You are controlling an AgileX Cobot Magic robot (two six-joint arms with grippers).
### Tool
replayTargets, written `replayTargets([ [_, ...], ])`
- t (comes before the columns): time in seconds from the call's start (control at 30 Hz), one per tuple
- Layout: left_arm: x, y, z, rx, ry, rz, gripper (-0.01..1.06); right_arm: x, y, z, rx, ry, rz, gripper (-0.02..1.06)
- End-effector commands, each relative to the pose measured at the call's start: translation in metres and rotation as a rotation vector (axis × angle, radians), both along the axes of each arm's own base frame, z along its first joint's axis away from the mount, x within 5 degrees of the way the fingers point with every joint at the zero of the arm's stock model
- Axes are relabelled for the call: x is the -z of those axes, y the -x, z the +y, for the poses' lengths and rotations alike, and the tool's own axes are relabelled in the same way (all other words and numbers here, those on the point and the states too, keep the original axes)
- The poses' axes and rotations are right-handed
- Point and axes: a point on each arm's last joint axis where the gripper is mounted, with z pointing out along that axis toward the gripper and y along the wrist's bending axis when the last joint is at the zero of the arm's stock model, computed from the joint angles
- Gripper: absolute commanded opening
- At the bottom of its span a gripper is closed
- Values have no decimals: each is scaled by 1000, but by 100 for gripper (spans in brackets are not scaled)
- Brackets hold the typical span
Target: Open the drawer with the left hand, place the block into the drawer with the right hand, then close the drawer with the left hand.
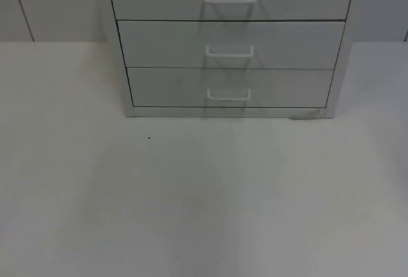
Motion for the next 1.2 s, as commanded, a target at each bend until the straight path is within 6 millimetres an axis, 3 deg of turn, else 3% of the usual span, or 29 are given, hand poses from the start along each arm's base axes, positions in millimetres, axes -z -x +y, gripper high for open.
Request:
replayTargets([
  [0.0, 4, -13, -3, 22, 13, 7, 103, 3, -9, -1, 6, 4, 10, 105],
  [0.3, 23, -44, -21, 240, 87, 57, 66, 7, -14, -1, 5, 4, 22, 105],
  [0.33, 23, -44, -21, 240, 87, 57, 66, 7, -14, -1, 5, 4, 22, 105],
  [0.5, 24, -74, -62, 537, 36, 91, 34, 6, -15, -1, 5, 4, 6, 105],
  [0.53, 24, -74, -62, 537, 36, 91, 34, 6, -15, -1, 5, 4, 6, 105],
  [0.67, 32, -102, -128, 798, -105, 123, 44, 6, -15, -1, 5, 8, 6, 105],
  [0.7, 32, -102, -128, 798, -105, 123, 44, 6, -15, -1, 5, 8, 6, 105],
  [0.73, 38, -108, -143, 844, -153, 140, 47, 6, -15, -1, 5, 8, 8, 105],
  [0.83, 63, -121, -179, 979, -347, 195, 49, 7, -15, -1, 5, 8, 13, 105],
  [0.87, 63, -121, -179, 979, -347, 195, 49, 7, -15, -1, 5, 8, 13, 105],
  [1.0, 107, -132, -215, 1131, -571, 191, 49, 7, -15, -1, 5, 8, 13, 105],
  [1.03, 107, -132, -215, 1131, -571, 191, 49, 7, -15, -1, 5, 8, 13, 105],
  [1.17, 148, -140, -239, 1226, -686, 149, 49, 7, -14, -1, 5, 8, 22, 105],
])
